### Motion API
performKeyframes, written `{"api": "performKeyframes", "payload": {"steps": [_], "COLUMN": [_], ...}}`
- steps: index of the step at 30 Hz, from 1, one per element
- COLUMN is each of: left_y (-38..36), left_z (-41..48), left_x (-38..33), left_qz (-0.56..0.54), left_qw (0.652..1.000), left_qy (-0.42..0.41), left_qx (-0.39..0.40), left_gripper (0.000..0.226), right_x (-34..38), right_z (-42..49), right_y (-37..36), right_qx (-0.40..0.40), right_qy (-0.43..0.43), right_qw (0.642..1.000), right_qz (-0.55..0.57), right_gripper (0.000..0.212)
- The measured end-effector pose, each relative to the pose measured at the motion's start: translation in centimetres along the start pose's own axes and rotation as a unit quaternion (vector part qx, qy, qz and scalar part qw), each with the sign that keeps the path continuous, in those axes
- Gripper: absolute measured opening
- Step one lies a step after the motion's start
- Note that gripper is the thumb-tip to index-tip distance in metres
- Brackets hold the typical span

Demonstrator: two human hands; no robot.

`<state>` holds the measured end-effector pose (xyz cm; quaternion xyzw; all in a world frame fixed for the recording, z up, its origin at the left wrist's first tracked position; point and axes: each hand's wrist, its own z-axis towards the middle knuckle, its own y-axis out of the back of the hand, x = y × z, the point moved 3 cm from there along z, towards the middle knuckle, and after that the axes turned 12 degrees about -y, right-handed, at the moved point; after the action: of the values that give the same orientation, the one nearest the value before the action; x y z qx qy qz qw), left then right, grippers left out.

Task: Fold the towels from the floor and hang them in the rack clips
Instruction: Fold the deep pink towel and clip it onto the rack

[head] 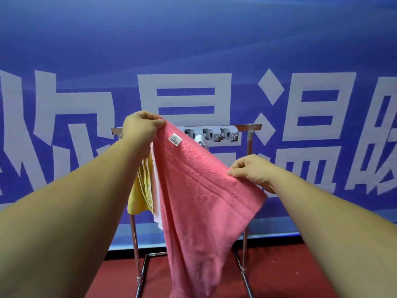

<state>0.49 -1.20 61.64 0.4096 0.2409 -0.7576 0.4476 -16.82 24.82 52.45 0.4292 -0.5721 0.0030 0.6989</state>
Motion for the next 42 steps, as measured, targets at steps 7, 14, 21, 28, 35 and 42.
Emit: {"api": "performKeyframes", "payload": {"steps": [7, 14, 21, 28, 35, 42], "left_y": [1.0, 2.7, 2.2, 2.0, -0.1, -4.0], "left_z": [0.3, -0.1, -1.7, -1.9, -6.7, -12.4], "left_x": [0.7, 2.8, 5.4, 6.6, 9.6, 10.6], "left_qz": [0.002, 0.031, 0.002, -0.039, -0.101, -0.162], "left_qw": [1.000, 0.999, 0.999, 0.995, 0.979, 0.965], "left_qy": [0.004, 0.013, 0.047, 0.080, 0.152, 0.164], "left_qx": [-0.014, -0.004, 0.026, 0.054, 0.094, 0.126], "left_gripper": [0.007, 0.006, 0.018, 0.012, 0.006, 0.007], "right_x": [-2.3, -5.3, -5.2, 0.8, -1.6, -1.6], "right_z": [0.3, 0.5, 0.7, 0.2, 0.3, -1.0], "right_y": [-0.2, 0.3, -0.6, 0.4, -3.1, -6.8], "right_qx": [0.064, 0.067, 0.028, 0.037, -0.025, 0.001], "right_qy": [-0.032, -0.081, -0.119, -0.071, -0.135, -0.121], "right_qw": [0.997, 0.993, 0.993, 0.931, 0.931, 0.949], "right_qz": [-0.020, -0.046, -0.005, 0.357, 0.339, 0.291], "right_gripper": [0.006, 0.011, 0.011, 0.021, 0.023, 0.016]}}
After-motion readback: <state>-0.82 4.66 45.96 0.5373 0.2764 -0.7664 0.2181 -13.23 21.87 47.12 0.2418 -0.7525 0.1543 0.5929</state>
